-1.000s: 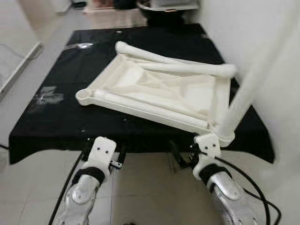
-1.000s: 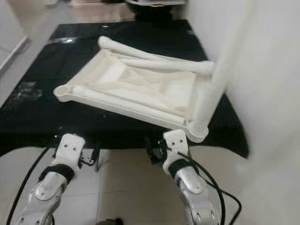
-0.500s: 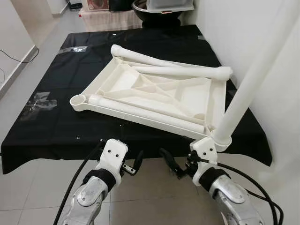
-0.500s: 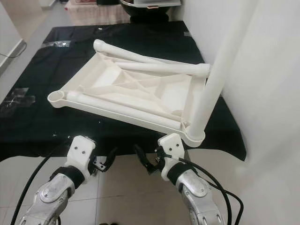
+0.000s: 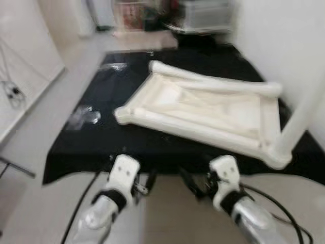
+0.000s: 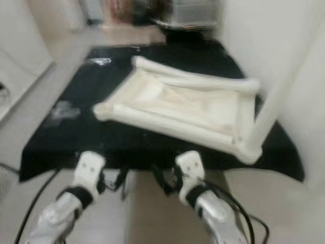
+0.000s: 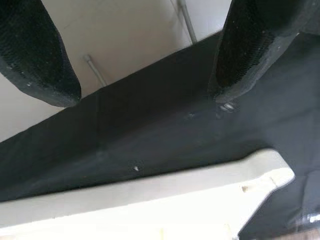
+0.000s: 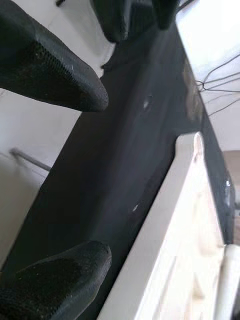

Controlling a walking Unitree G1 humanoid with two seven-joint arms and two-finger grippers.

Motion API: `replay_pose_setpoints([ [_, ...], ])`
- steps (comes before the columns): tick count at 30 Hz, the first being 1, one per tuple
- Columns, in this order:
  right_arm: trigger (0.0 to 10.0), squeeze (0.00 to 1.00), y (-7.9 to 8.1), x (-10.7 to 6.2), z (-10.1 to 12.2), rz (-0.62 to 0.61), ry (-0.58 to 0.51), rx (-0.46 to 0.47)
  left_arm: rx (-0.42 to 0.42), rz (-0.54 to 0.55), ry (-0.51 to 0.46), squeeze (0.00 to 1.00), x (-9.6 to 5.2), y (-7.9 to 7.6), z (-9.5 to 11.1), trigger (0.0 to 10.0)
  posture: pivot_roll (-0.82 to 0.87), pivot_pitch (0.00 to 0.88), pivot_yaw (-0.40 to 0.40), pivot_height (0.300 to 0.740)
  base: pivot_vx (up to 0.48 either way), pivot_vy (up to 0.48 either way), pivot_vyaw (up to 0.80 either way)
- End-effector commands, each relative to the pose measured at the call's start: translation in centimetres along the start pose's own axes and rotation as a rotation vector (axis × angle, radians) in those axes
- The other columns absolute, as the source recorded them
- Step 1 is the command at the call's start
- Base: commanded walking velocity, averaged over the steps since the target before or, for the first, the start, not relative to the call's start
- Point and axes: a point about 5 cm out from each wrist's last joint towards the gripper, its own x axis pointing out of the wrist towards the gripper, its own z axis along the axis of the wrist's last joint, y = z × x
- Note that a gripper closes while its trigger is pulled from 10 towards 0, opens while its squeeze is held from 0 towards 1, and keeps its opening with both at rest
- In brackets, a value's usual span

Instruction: Building children table

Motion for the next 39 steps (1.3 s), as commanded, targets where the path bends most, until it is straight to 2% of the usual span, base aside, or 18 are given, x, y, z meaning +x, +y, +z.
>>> replay_pose_setpoints([
  [1, 10.0, 0.0, 0.2, 0.0, -0.1, -0.005, 0.004, -0.003, 0.003, 0.013, 0.023, 0.0, -0.2, 0.4, -0.4, 10.0, -0.06, 0.113, -0.014, 0.74, 0.0, 0.476, 0.0],
  [11, 10.0, 0.0, 0.0, 0.2, -0.1, -0.04, 0.005, -0.009, 0.006, 0.014, 0.024, 0.0, 0.0, 0.6, -0.4, 10.0, -0.07, 0.113, -0.003, 0.74, 0.0, 0.477, 0.0],
  [21, 10.0, 0.0, -0.3, 0.2, -0.4, -0.101, 0.029, -0.01, 0.006, 0.026, 0.012, 0.0, -0.3, 0.8, -0.4, 10.0, -0.07, 0.112, -0.003, 0.74, 0.0, 0.0, 0.0],
  [27, 10.0, 0.0, -0.4, 0.3, -0.7, -0.116, 0.046, 0.012, -0.005, 0.098, 0.024, 0.0, -0.6, 1.4, -0.5, 10.0, -0.07, 0.11, -0.004, 0.74, 0.0, 0.0, -0.8],
  [30, 10.0, 0.0, -0.5, 0.3, -0.7, -0.122, 0.048, 0.014, 0.015, 0.116, 0.022, 0.0, -0.6, 1.7, -0.4, 10.0, -0.07, 0.11, -0.005, 0.74, 0.0, 0.0, -0.8],
  [36, 10.0, 0.0, -0.4, 0.4, -0.5, -0.117, 0.039, -0.024, 0.004, 0.056, -0.024, 0.0, -0.6, 1.3, 0.2, 10.0, -0.07, 0.107, -0.005, 0.74, 0.066, 0.0, -0.27],
  [39, 10.0, 0.0, -0.3, 0.5, -0.5, -0.108, 0.026, -0.003, -0.004, 0.047, -0.044, 0.0, -0.4, 1.2, 0.6, 10.0, -0.07, 0.106, -0.005, 0.74, 0.437, 0.0, -0.48],
])
